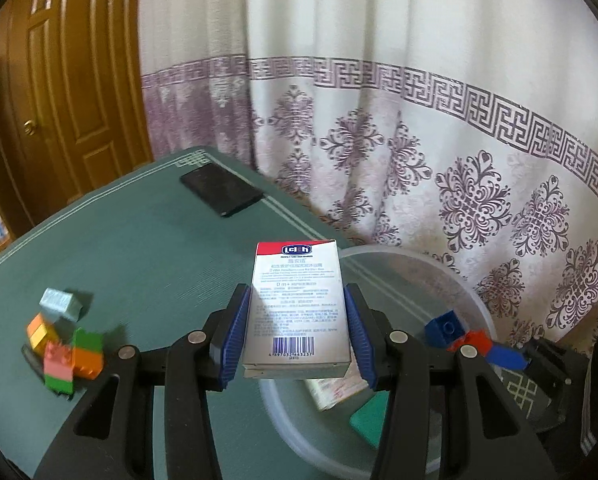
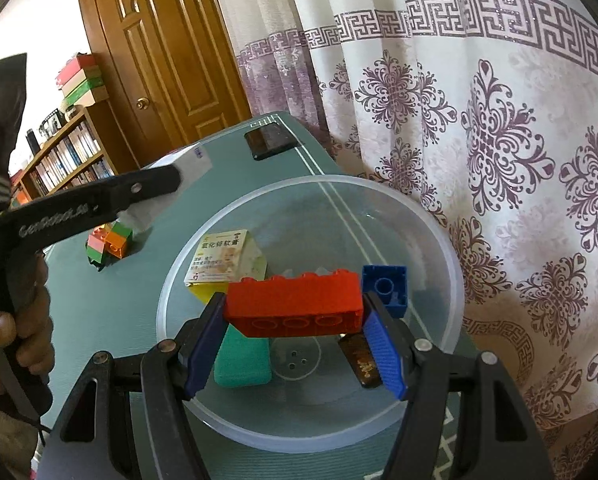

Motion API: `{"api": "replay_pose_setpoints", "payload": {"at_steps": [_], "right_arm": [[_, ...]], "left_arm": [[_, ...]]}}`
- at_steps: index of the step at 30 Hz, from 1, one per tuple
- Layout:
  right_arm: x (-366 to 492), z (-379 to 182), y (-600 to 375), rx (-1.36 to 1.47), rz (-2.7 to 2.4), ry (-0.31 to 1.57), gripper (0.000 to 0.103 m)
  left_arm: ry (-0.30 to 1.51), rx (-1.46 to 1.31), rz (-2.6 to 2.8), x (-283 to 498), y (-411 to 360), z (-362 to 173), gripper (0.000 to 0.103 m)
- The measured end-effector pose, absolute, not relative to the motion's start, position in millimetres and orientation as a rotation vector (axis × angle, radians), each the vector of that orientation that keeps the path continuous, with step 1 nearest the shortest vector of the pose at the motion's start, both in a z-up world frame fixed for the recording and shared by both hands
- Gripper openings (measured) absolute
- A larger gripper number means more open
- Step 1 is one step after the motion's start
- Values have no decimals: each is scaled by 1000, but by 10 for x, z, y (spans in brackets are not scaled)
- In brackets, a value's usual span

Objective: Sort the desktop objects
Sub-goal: 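Carry the white box in the left tool while the right tool carries the red brick to the bowl, then open the left tool to drop the white box while the right tool drops the red brick into the bowl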

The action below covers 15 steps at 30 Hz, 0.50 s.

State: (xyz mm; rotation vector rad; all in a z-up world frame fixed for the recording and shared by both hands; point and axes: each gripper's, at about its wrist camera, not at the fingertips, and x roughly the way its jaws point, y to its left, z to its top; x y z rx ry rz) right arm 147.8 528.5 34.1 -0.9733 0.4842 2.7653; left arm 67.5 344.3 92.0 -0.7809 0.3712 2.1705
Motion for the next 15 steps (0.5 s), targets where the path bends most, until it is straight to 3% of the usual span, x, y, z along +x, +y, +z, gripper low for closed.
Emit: {"api": "replay_pose_setpoints", "payload": {"at_steps": [15], "right_arm": [[1459,361,5397,-971,2761,504,71]], "left_arm": [[415,-801,2080,593,3970,814,50]]}}
